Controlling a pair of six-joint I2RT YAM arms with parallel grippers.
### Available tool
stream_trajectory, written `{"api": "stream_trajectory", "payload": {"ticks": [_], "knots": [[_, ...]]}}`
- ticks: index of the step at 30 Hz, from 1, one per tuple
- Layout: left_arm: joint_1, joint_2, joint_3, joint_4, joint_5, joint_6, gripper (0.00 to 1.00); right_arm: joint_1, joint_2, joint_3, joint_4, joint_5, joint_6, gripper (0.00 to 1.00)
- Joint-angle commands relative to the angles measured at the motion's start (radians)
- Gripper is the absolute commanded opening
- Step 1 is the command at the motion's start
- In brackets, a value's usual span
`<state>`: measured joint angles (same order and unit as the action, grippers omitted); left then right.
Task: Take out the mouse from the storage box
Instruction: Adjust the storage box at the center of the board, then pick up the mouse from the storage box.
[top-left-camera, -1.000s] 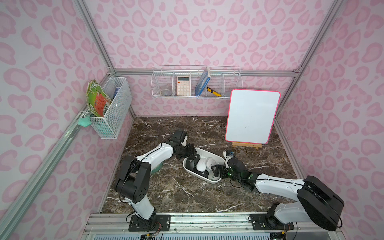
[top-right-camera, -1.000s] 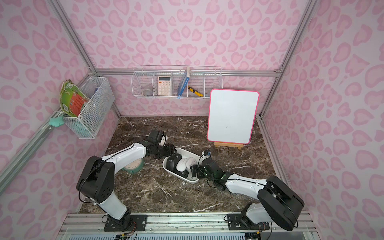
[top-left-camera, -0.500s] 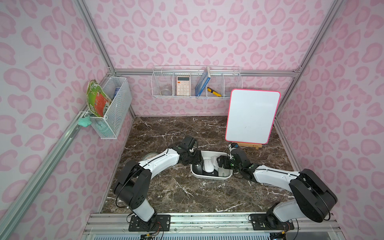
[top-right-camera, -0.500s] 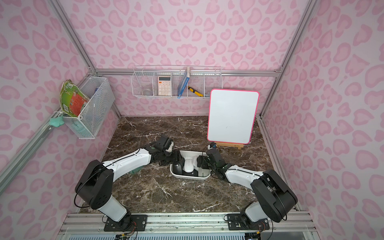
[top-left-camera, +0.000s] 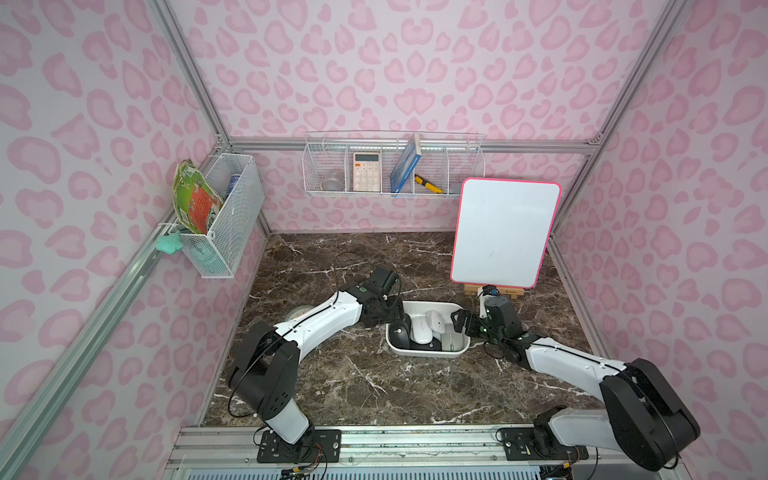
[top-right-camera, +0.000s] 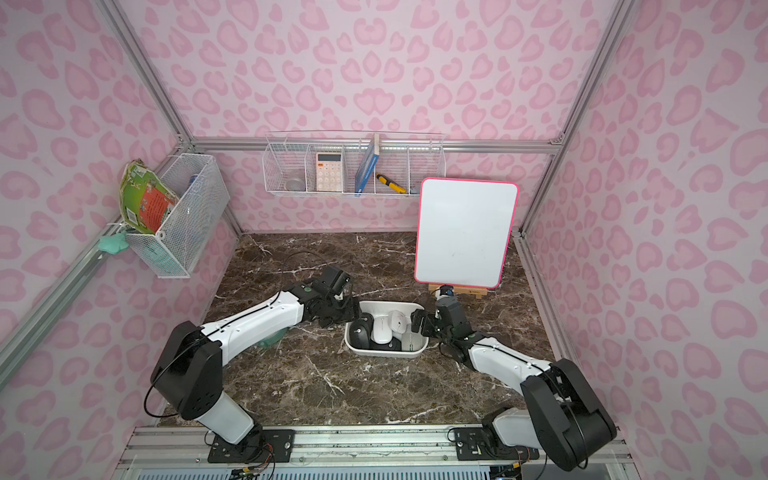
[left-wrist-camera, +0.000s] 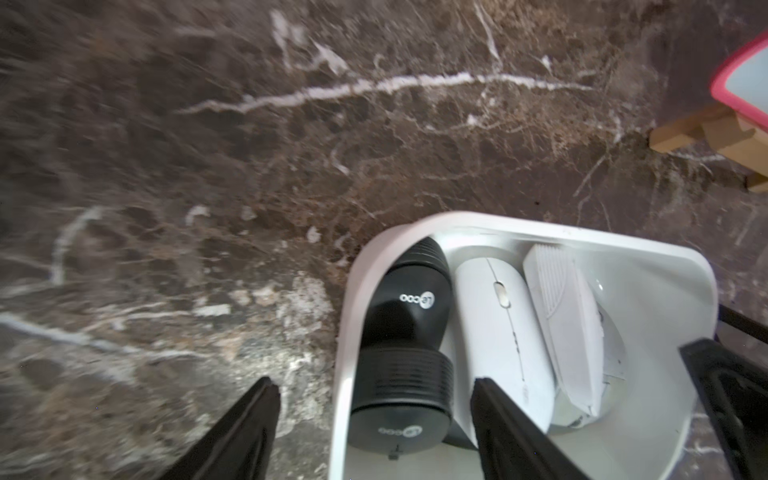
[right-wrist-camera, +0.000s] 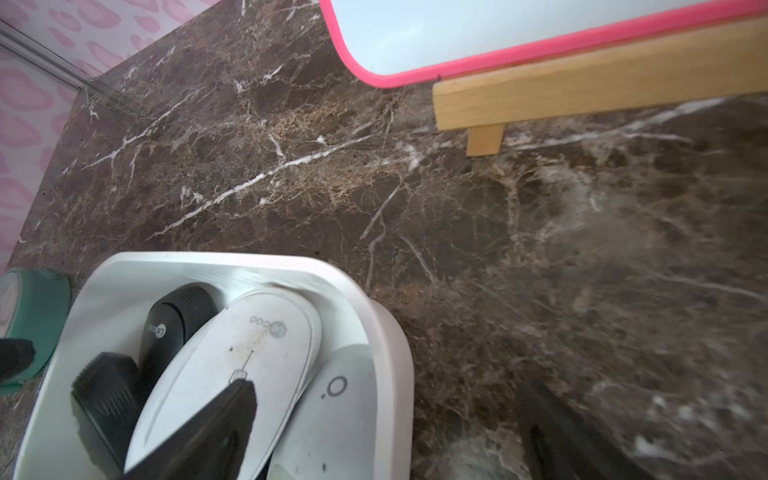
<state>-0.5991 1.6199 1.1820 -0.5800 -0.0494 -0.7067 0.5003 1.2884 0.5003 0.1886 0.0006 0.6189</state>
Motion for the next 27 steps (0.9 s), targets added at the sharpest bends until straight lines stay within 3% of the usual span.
{"api": "stream_trajectory", "payload": {"ticks": [1,5,9,18,27], "knots": [[-0.037,-0.044,0.039,-0.122,-0.186,0.026,0.81,-0.015,-0.067,-0.02,-0.039,0.079,-0.079,1.0],[-0.067,0.011,0.138,-0.138,-0.004,0.027,0.77,-0.016,-0.142,-0.07,-0.013,0.179,-0.14,1.0],[-0.143,0.115,0.259,-0.188,0.092,-0.014,0.74,-0.019,-0.188,-0.112,0.016,0.237,-0.163,1.0],[-0.195,0.311,0.448,-0.254,0.156,-0.075,0.67,-0.019,-0.251,-0.198,0.123,0.252,-0.165,1.0],[-0.203,0.419,0.5,-0.241,0.222,-0.1,0.63,-0.018,-0.265,-0.213,0.137,0.251,-0.163,1.0]]}}
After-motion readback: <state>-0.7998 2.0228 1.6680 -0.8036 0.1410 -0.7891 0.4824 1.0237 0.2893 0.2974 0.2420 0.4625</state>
